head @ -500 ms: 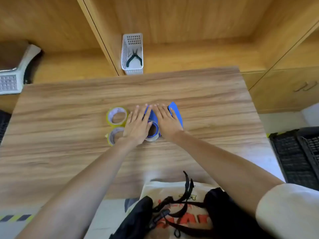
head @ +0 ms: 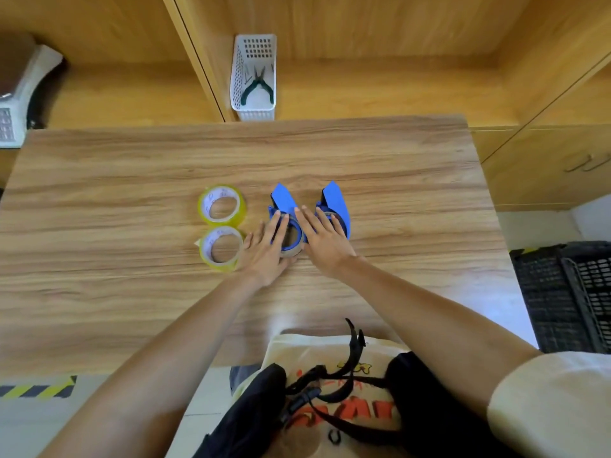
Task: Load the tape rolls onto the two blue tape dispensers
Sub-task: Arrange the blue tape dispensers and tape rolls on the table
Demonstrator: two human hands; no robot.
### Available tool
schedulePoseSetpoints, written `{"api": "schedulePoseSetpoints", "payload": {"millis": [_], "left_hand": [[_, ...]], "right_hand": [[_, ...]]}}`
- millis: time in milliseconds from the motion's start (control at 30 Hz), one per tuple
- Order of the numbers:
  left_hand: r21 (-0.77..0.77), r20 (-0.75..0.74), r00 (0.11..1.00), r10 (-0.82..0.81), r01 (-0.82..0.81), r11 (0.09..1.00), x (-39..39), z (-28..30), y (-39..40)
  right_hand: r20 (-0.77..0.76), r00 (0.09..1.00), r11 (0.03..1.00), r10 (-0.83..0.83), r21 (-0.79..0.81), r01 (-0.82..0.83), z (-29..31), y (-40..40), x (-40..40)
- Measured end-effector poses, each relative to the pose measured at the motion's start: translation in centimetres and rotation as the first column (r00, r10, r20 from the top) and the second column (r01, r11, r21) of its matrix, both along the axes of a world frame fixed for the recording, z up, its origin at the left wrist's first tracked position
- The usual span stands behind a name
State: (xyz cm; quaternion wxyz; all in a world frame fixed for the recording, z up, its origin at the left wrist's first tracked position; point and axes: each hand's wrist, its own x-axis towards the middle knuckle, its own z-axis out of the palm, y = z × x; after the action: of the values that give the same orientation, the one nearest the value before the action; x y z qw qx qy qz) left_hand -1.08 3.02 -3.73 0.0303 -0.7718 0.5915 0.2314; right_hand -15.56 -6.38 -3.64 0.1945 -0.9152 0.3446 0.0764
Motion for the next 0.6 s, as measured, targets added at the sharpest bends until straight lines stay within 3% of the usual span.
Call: {"api": "schedulePoseSetpoints", "payload": {"millis": [600], "left_hand": [[-0.177, 0.041, 0.998, 0.043, -0.035, 0.984, -0.4, -1.2, 0.5]], "right_hand": [[0.058, 0.998, 0.985, 0.025, -0.172, -0.014, -0.4, -1.1, -0.5]]}}
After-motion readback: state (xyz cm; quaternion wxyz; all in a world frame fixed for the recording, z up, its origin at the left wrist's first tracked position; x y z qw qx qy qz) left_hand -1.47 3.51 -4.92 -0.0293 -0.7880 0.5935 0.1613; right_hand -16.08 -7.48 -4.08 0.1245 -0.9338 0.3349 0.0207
